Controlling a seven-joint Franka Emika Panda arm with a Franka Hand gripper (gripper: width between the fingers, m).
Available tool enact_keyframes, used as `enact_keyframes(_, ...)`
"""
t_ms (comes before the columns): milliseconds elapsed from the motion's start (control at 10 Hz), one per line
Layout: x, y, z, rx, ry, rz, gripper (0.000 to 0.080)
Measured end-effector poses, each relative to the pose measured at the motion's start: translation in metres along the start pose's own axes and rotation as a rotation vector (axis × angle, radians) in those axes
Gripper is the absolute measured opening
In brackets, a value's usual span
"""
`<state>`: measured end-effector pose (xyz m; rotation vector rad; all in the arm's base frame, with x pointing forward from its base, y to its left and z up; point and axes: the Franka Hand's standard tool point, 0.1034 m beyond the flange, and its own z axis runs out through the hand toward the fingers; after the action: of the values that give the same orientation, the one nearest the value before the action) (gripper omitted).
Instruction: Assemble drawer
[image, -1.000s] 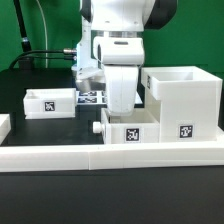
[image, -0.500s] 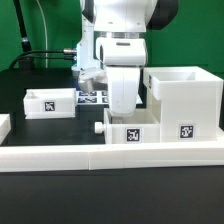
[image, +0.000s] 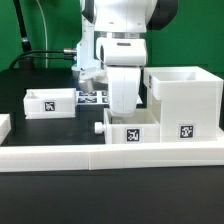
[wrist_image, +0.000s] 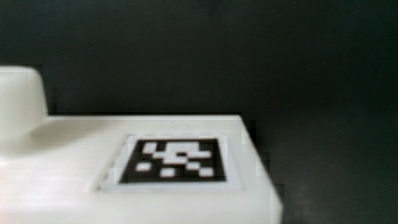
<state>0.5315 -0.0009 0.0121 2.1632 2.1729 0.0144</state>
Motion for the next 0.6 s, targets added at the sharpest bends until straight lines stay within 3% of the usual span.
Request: enact_keyframes(600,-0.0017,0.0003,-0.0001,0.0,-0.008,-0.009,0.0043)
